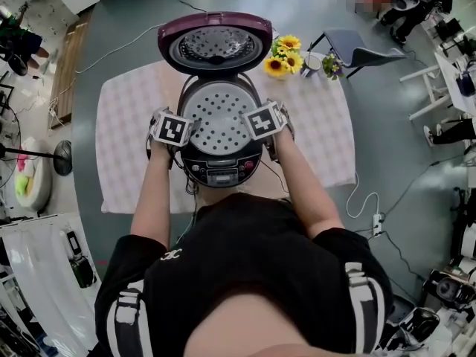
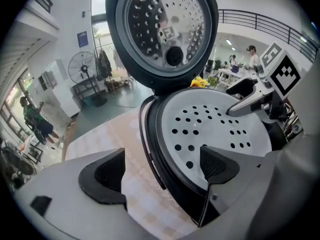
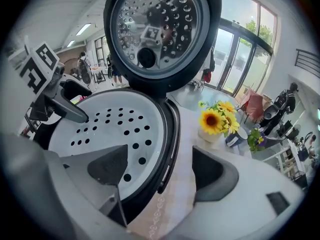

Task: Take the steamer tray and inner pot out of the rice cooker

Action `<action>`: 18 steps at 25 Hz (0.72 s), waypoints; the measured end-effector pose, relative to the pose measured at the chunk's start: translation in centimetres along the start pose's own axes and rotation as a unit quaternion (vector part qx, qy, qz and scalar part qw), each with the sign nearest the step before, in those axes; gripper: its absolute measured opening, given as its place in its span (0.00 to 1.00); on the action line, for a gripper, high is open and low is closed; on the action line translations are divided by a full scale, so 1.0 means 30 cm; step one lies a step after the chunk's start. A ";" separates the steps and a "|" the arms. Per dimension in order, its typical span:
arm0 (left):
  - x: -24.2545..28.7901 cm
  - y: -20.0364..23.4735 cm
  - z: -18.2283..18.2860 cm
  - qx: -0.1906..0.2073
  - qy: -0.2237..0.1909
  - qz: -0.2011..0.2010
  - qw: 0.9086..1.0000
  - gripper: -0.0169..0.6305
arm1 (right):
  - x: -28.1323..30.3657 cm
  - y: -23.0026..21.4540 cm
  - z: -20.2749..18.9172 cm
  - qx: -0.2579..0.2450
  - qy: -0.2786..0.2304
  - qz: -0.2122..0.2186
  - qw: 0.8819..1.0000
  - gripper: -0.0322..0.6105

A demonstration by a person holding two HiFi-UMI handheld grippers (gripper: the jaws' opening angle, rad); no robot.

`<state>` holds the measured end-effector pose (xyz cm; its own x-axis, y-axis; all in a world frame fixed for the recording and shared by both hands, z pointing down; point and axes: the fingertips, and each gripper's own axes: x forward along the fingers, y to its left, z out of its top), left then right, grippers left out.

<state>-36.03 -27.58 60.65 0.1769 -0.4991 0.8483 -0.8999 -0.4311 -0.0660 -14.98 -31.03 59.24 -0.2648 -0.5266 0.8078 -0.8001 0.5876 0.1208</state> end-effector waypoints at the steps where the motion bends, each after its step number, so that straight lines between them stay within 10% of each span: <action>1: 0.004 0.009 -0.007 -0.002 0.007 0.008 1.000 0.74 | 0.004 -0.003 -0.008 0.002 0.007 -0.004 1.000 0.67; 18: -0.060 0.022 -0.008 -0.017 0.018 0.062 0.998 0.63 | -0.024 0.004 0.005 -0.035 0.006 -0.062 0.997 0.32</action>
<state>-37.04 -26.77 59.20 0.0500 -0.5193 0.8531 -0.9270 -0.3420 -0.1539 -14.96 -30.67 58.60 -0.1599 -0.5905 0.7910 -0.7860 0.5609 0.2599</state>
